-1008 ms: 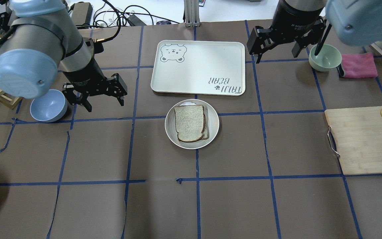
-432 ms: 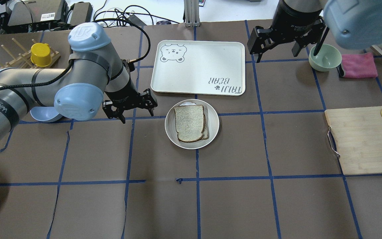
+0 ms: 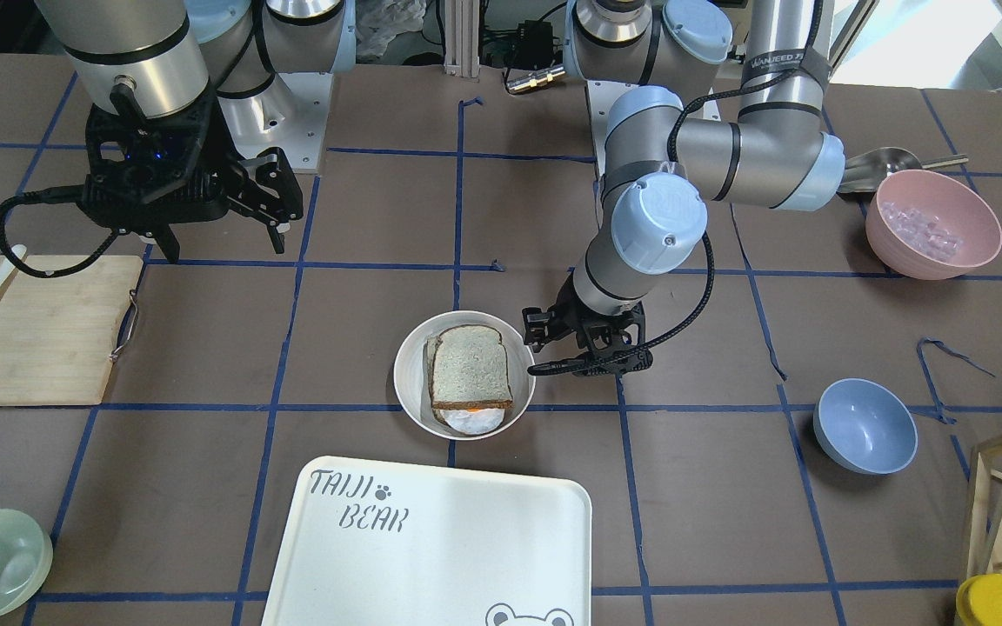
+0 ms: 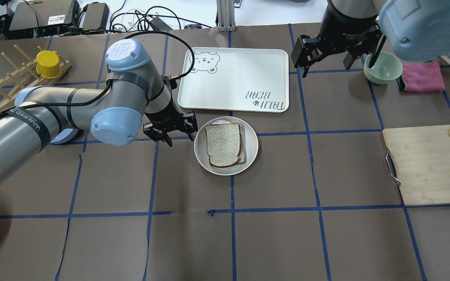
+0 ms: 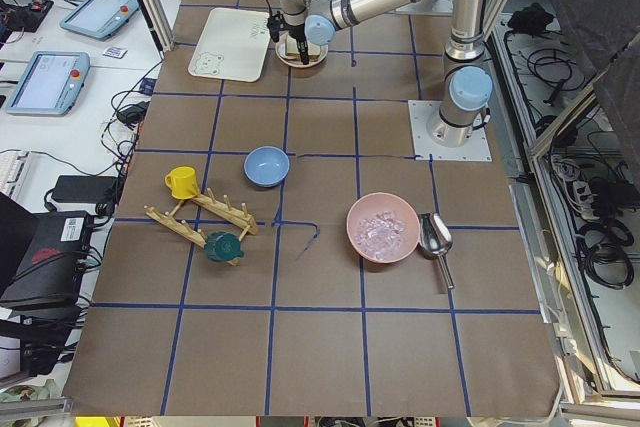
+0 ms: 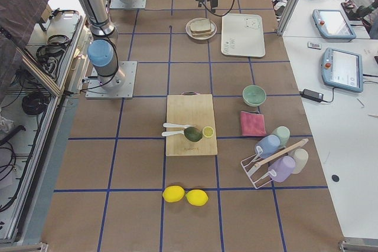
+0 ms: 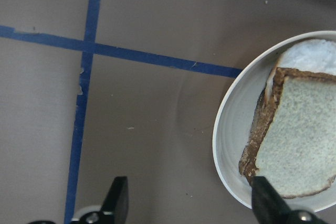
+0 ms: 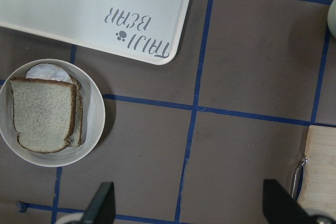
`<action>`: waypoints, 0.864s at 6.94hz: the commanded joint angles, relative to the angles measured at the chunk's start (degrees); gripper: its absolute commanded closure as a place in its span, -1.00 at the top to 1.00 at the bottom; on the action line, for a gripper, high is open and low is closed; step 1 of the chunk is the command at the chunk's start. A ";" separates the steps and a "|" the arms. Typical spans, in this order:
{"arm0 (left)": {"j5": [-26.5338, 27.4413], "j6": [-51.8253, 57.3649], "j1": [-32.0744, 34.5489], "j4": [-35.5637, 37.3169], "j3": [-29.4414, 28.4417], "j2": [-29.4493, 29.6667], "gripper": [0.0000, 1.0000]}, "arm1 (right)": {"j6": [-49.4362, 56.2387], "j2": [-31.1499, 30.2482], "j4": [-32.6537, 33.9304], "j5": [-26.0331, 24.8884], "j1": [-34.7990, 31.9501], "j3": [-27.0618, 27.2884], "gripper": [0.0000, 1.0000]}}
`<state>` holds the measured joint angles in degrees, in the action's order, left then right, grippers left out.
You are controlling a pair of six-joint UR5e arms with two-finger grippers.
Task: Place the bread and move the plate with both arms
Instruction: 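Reach the left gripper to the rim of the white plate and grasp it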
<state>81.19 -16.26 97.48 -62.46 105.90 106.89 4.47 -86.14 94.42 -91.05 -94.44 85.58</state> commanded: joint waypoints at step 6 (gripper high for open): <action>-0.07 7.83 2.36 7.43 0.01 8.50 0.17 | 0.54 0.01 -0.38 0.00 0.14 0.03 1.00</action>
<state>81.21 -8.59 99.71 -55.81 105.91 114.53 5.00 -86.19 94.11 -91.07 -94.37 85.61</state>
